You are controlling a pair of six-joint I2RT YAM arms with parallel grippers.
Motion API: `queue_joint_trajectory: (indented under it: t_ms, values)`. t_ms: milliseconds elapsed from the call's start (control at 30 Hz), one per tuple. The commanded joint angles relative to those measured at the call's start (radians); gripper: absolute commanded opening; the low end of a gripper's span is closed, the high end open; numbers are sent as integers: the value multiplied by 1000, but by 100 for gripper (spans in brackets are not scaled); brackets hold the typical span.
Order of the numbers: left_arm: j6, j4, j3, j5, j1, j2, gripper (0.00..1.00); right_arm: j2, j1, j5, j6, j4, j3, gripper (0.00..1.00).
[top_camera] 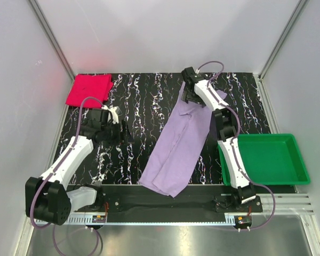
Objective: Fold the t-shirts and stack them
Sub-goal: Fold the tshirt
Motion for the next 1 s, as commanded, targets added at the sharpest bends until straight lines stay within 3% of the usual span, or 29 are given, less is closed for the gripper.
queue_joint_trajectory:
  t_ms: [0,200,600,700,833,933,967]
  values:
    - [24,45,48,22,-5,20,70,83,18,-56,-85,39,81,100]
    - [8,63,29,12,-5,19,70,205,99,-205,-206,143,222,100]
    - [-88,121,-38,51,-5,34,73,180,123,-341,-147,603,313,95]
    - [-137,155,-74,80,-10,38,74,93,97,-340,-136,545,307,96]
    - [-208,142,-100,46,-74,37,72,-135,87,-334,-192,318,201,99]
    - [-265,99,-109,-3,-141,19,70,-308,87,-355,-206,124,54,100]
    - [-284,92,-121,-6,-155,12,69,-359,89,-388,-196,91,-80,100]
